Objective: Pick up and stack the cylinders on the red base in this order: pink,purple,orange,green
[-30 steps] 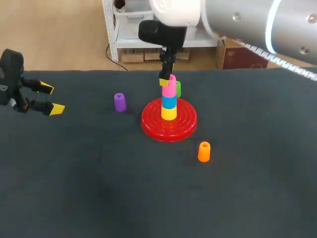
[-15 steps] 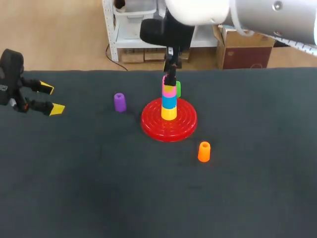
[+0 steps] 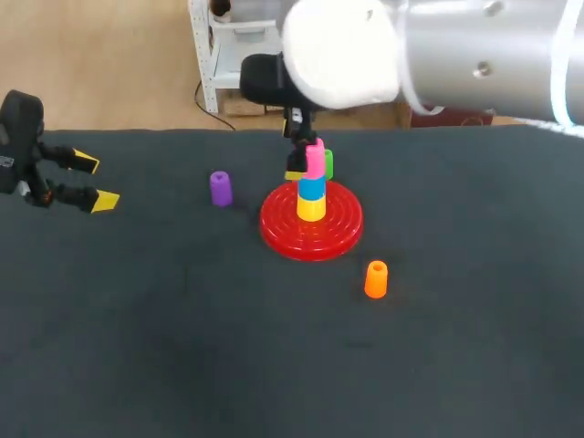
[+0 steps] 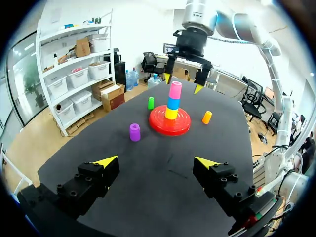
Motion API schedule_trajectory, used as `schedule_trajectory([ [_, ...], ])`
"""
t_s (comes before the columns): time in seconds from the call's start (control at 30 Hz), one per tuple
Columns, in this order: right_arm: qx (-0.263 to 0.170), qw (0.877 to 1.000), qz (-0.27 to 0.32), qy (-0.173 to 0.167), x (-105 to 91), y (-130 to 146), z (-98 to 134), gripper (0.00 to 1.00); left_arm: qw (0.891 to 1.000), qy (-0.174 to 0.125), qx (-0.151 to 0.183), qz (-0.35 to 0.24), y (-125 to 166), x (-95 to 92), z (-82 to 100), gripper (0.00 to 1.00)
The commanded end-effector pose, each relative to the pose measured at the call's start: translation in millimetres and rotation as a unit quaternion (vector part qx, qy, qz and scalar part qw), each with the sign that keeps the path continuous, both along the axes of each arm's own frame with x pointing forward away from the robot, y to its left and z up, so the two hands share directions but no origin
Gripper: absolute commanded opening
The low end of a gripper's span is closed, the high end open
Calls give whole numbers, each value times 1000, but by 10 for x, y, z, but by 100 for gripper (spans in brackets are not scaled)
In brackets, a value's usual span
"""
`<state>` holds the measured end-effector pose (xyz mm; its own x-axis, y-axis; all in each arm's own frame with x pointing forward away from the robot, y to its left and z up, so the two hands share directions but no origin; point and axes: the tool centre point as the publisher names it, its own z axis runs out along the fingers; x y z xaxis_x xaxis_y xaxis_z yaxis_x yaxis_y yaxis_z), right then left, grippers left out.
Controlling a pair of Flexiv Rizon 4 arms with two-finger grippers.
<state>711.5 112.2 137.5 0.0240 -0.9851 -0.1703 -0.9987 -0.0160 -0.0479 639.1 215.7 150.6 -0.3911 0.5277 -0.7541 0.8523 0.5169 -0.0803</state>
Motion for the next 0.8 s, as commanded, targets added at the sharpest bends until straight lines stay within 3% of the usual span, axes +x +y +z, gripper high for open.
schedule_trajectory([
  [0.03,5,999,-21,28,344,270,-138,100,1000,-2,-1,-1,8,2,-17,100],
  [0.23,-2,995,-79,64,734,564,-380,100,1000,-2,-1,-1,8,2,-17,100],
  [0.43,-9,992,-102,66,1073,839,-492,100,1000,-2,-1,-1,8,2,-17,100],
  [0.6,-25,993,-99,67,1169,996,-600,100,1000,-2,-1,-1,8,2,-17,100],
  [0.8,-42,991,-95,80,1100,1092,-761,100,1000,-2,-1,-1,8,2,-17,100],
])
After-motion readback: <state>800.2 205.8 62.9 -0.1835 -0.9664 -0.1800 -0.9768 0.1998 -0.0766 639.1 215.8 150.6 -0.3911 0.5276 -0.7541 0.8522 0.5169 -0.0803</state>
